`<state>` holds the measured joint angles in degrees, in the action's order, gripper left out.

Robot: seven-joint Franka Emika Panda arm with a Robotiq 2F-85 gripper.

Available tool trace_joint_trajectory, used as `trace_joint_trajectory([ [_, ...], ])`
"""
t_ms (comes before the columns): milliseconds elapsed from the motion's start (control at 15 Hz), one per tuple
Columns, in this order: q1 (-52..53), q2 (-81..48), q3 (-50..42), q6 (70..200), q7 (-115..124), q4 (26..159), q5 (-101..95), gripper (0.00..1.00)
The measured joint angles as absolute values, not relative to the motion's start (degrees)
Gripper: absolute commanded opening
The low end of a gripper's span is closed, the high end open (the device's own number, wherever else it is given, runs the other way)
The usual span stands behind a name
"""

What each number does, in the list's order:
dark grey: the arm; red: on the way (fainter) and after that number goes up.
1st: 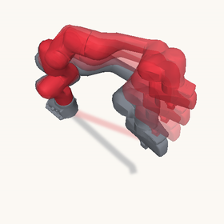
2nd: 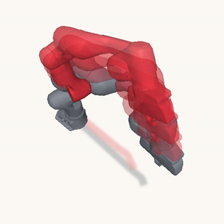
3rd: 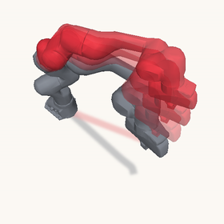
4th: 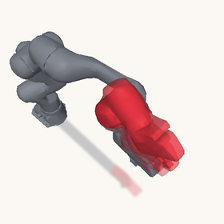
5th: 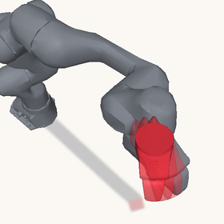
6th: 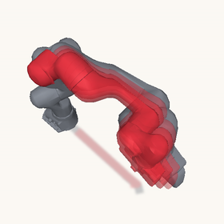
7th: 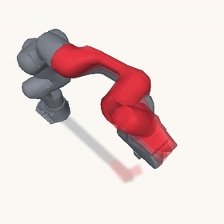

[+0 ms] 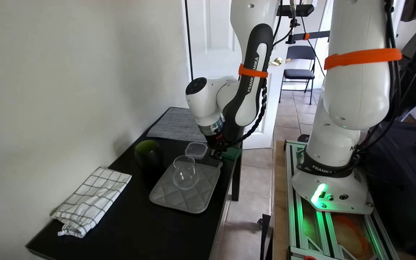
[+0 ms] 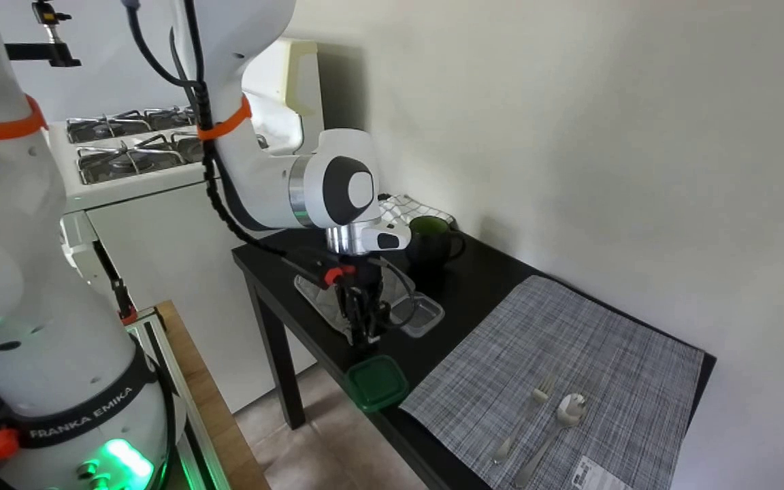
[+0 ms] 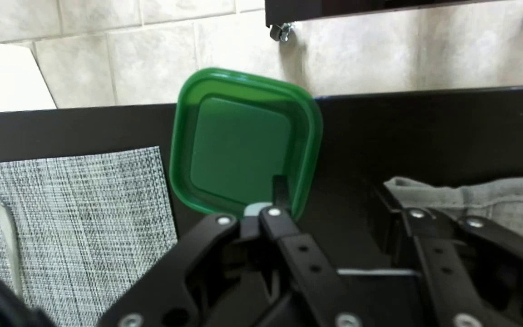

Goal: Put the green lid on the clear container.

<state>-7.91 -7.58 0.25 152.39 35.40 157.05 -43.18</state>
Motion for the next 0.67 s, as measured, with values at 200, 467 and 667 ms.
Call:
trace_joint_trajectory([
  [200, -6.21, -6.88, -1.26, 149.45, 33.73, 157.04, -42.44, 0.99],
  [467, -5.75, -4.93, -4.51, 148.31, 31.24, 157.05, -43.26, 1.00],
  [667, -6.56, -4.71, -7.27, 150.16, 27.88, 157.07, -43.39, 1.00],
])
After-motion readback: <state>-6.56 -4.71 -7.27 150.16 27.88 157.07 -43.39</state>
